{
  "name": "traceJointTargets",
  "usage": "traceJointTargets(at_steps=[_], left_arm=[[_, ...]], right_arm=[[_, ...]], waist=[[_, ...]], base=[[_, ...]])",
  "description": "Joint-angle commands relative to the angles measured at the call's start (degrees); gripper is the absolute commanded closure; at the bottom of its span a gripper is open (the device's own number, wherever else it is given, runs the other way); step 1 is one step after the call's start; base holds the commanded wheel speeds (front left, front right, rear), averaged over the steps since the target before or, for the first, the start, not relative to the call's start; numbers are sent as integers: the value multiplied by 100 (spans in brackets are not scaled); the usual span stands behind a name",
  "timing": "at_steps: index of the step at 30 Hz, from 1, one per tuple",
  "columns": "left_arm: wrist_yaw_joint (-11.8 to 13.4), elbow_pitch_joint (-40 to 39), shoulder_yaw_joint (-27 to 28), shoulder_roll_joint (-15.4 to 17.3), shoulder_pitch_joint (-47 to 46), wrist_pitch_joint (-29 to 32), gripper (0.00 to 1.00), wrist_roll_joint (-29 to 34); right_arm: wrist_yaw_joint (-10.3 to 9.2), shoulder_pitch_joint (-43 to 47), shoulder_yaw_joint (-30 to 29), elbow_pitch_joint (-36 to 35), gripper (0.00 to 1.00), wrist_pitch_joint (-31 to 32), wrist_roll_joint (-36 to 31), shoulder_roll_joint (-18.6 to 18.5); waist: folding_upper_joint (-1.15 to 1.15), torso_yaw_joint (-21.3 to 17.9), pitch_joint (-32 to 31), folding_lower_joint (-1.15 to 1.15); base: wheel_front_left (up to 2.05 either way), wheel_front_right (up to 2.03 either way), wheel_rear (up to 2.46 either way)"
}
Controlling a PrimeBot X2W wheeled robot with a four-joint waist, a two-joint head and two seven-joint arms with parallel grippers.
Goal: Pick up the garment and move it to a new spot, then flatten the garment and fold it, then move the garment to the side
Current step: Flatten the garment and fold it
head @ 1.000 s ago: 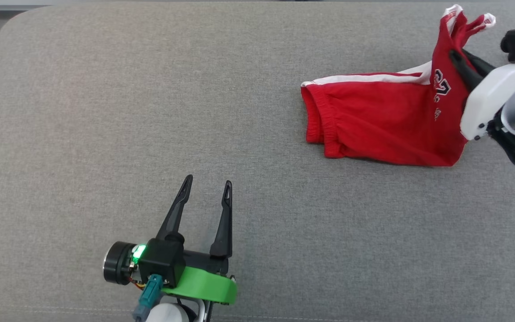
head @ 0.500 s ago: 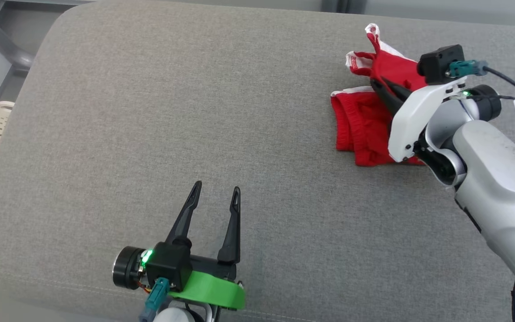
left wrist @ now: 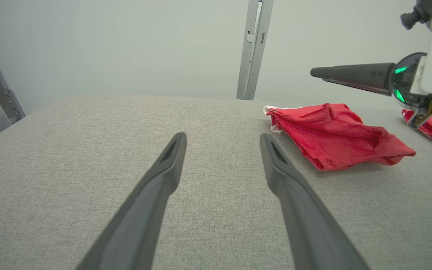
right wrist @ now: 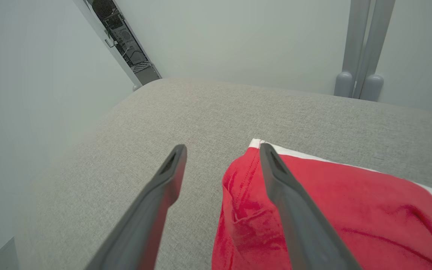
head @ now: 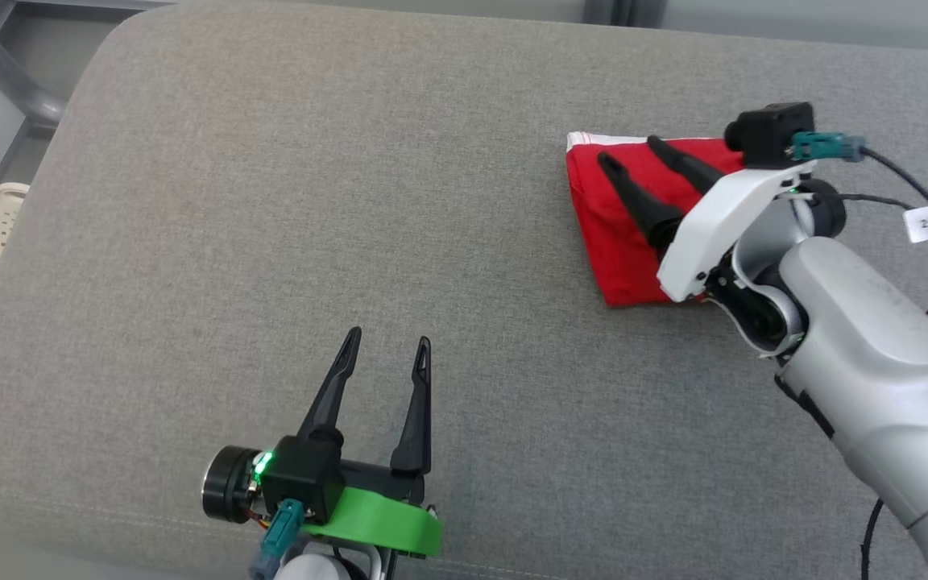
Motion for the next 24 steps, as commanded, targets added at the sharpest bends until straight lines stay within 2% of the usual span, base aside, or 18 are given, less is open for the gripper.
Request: traceJointTargets(at_steps=[1, 8, 12, 19, 24], left_arm=[[-13, 7, 22, 15, 59, -16, 0, 35], [-44, -4, 161, 16, 178, -16, 0, 150], [-43, -39, 349, 17, 339, -16, 0, 217], [-133, -117, 643, 36, 647, -16, 0, 341], [-180, -296, 912, 31, 1019, -16, 0, 374]], right_arm=[[-10, 25, -52, -82, 0, -132, 63, -162], [-9, 498, -515, -273, 0, -1083, 172, -883], [-9, 943, -602, -252, 0, -1578, -9, -1145], [-8, 1775, -753, -308, 0, -1781, -162, -970], [-8, 2751, -1290, -942, 0, -1776, -682, -624]], waist=[[0, -121, -84, 0], [0, -410, -326, 0], [0, -650, -524, 0], [0, -965, -838, 0], [0, -1170, -1146, 0]], base=[[0, 0, 0], [0, 0, 0], [0, 0, 0], [0, 0, 0], [0, 0, 0]])
